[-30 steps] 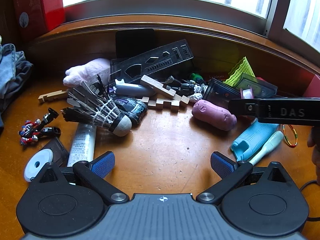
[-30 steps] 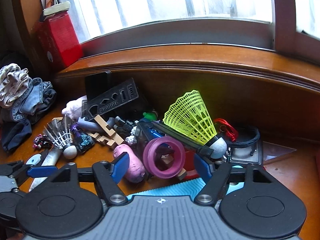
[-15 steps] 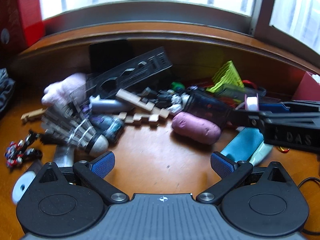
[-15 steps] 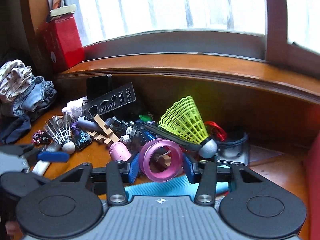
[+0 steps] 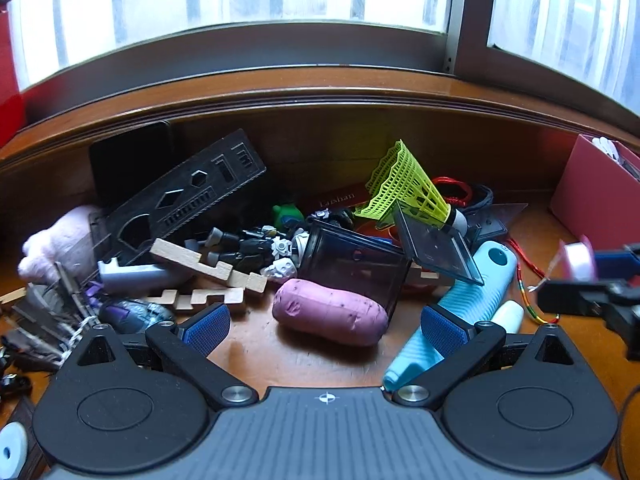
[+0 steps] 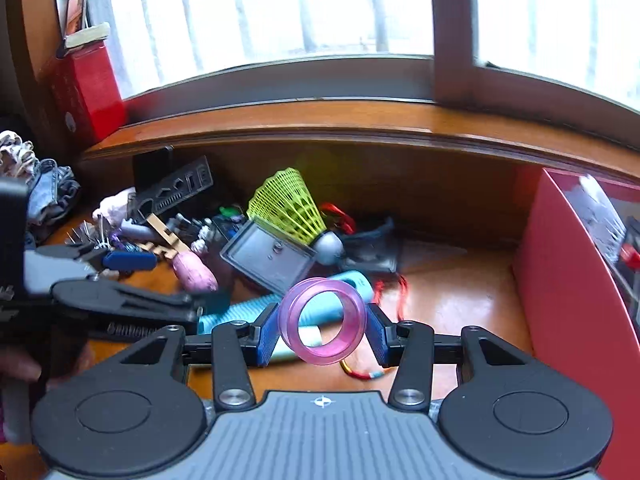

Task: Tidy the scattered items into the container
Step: 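Lift the pink ring tape with the right gripper while the left gripper grasps the pink eraser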

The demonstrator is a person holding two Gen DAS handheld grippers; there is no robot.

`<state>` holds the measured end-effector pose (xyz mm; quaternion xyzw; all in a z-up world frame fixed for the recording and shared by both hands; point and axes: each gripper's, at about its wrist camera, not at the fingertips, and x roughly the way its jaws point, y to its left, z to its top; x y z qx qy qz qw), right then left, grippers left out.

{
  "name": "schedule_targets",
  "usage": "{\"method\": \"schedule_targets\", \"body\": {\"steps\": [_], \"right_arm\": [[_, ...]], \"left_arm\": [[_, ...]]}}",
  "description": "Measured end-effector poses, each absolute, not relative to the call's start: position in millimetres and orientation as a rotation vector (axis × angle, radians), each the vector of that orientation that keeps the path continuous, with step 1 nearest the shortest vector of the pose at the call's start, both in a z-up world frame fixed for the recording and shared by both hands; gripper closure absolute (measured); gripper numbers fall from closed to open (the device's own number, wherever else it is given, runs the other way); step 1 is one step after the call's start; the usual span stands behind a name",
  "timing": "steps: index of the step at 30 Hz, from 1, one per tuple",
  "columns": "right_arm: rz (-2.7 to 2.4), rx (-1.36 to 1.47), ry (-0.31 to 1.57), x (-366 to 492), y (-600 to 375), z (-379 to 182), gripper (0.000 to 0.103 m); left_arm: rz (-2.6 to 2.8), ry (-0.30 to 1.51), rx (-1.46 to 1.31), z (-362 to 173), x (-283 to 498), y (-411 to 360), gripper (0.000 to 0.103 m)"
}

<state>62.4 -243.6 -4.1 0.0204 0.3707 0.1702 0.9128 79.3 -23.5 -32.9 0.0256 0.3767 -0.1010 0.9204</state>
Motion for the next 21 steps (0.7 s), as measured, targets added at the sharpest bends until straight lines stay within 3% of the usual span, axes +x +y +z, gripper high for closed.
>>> {"method": "schedule_targets", "body": {"steps": [12,16,21], "right_arm": [[0.323,0.037,0.811,50,-243,-15,0.055],[0.326,0.027,0.817,49,-240,-17,0.055],[0.329,0.025,0.818,48,-237,-17,0.055]], "left_arm": [[-0.152,0.752,0.047,-46,83,-21,0.005],[-0.185,0.736,0.049,-44,77,-21,0.013],[-0.224,0.718,0.074,-41,70,-21,0.037]]}}
